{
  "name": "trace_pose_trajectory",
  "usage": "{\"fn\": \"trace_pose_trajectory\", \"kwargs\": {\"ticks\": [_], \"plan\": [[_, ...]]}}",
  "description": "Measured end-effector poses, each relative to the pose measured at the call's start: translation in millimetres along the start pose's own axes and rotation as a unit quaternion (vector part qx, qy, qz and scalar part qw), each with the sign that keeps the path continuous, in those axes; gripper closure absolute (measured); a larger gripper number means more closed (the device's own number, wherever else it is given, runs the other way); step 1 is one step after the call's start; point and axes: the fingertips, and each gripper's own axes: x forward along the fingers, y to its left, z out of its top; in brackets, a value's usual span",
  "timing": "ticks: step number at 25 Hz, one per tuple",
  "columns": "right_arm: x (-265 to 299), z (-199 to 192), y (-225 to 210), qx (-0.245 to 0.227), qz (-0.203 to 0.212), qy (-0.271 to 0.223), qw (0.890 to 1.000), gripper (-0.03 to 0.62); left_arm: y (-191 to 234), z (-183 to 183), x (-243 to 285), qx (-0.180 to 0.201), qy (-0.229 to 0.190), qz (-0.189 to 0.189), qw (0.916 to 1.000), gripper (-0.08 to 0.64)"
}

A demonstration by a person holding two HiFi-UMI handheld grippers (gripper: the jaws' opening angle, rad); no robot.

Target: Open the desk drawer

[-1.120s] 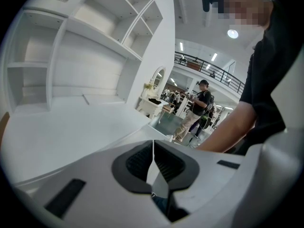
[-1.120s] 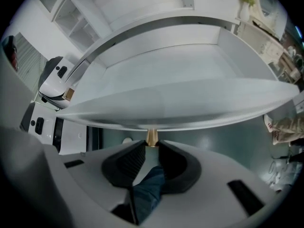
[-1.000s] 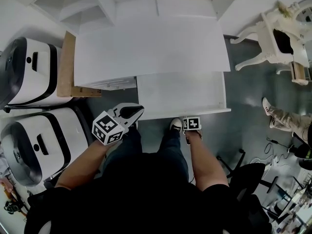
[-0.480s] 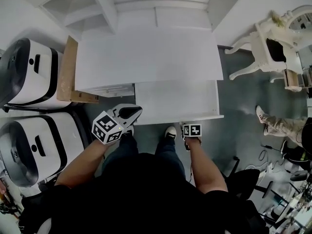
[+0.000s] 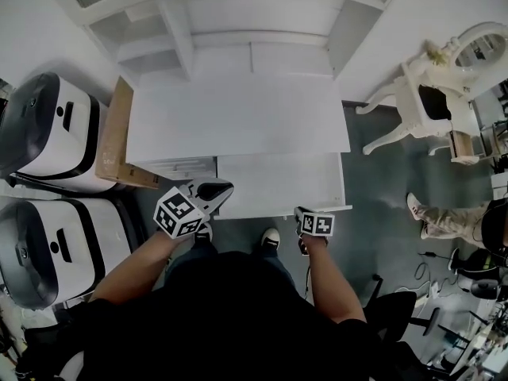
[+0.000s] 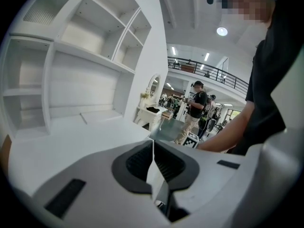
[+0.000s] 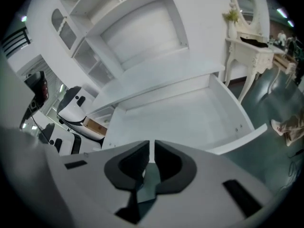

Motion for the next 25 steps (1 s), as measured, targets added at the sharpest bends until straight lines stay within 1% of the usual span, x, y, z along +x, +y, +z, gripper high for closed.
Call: {"fn": "trace_pose_trajectory", "kwargs": {"ticks": [5, 10, 15, 20, 25], "plan": [[-32.0, 43.1, 16.8, -0.026, 0.012, -0.049, 0.998, 0.56, -3.2, 13.8, -2.4, 0.009, -0.007, 0.001, 0.9999, 0.543], [-64.5, 82.9, 34.5, -0.045, 0.023, -0.104, 0.993, 0.568, -2.7, 28.9, -3.7, 0.022, -0.016, 0.003, 0.9996, 0.543], [-96.7, 117.1, 49.4, -0.074, 0.022, -0.153, 0.985, 0.568, 1.4, 40.9, -8.7, 0.03, -0.024, 0.01, 0.9992, 0.543], [-127.9, 142.3, 63.2, -0.106, 0.017, -0.189, 0.976, 0.568, 7.9, 47.7, -12.8, 0.034, -0.029, 0.018, 0.9988, 0.543], [-151.8, 160.6, 74.1, -0.137, 0.016, -0.218, 0.966, 0.568, 22.1, 53.0, -21.5, 0.027, -0.044, 0.04, 0.9979, 0.543]]}}
